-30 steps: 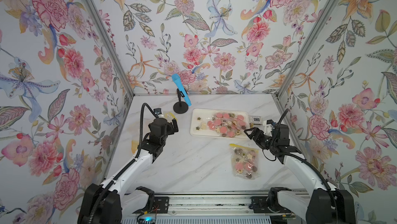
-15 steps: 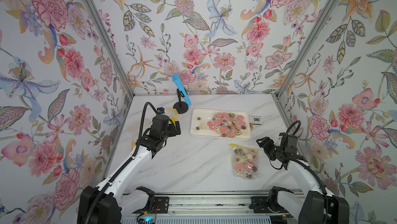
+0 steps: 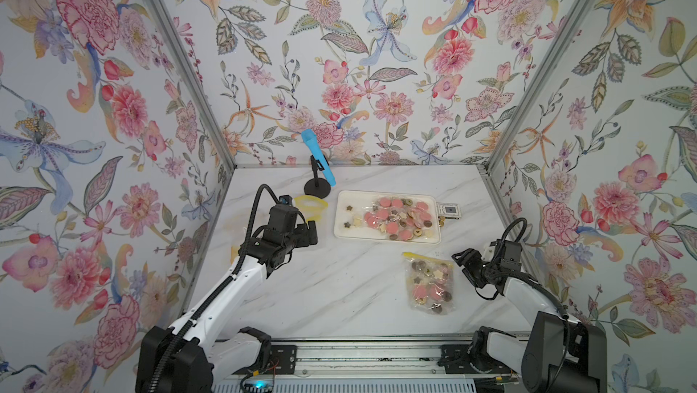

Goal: Pour cookies out of the ziploc bag
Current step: Place the ziploc bag at the center of the board, then pick up the ziploc bag from the center of the board.

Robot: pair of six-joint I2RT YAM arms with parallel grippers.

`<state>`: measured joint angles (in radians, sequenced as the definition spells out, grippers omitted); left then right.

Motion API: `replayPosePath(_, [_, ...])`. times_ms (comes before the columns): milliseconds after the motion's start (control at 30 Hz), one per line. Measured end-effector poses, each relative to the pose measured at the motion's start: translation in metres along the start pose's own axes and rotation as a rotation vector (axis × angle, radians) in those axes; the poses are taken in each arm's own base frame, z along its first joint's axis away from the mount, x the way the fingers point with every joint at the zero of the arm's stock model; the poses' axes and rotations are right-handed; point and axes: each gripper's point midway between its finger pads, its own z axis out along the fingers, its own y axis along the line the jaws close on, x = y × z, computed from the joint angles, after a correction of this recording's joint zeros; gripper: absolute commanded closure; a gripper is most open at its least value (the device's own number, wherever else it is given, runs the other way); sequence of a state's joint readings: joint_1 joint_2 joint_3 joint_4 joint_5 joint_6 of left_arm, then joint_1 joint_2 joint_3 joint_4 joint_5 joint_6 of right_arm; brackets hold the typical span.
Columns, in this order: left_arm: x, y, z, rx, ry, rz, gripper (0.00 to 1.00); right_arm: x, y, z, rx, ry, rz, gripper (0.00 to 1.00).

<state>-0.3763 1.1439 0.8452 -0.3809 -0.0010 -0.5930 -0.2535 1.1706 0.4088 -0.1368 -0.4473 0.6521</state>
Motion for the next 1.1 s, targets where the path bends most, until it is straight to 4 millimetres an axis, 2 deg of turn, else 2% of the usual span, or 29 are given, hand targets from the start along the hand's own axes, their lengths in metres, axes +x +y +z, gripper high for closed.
replayPosePath(67, [0.001,-0.005,-0.001,0.031,0.009,-0.004,0.07,0.005,-0.002,0.002,-0.010,0.017,0.008,0.38])
replayPosePath(367, [-0.001,-0.025,-0.003,0.136,0.011,-0.020,0.08,0.003,0.010,0.012,-0.093,0.037,0.034,0.40])
replayPosePath(667, [-0.003,-0.030,-0.004,0.153,0.003,-0.020,0.08,0.004,0.018,0.018,-0.149,0.069,0.059,0.42])
replayPosePath(900, [-0.006,-0.033,-0.004,0.163,-0.011,-0.017,0.08,0.020,0.020,0.011,-0.148,0.094,0.070,0.42])
replayPosePath(1100, [-0.006,-0.037,-0.005,0.175,-0.015,-0.012,0.08,0.024,0.020,0.012,-0.143,0.108,0.087,0.42])
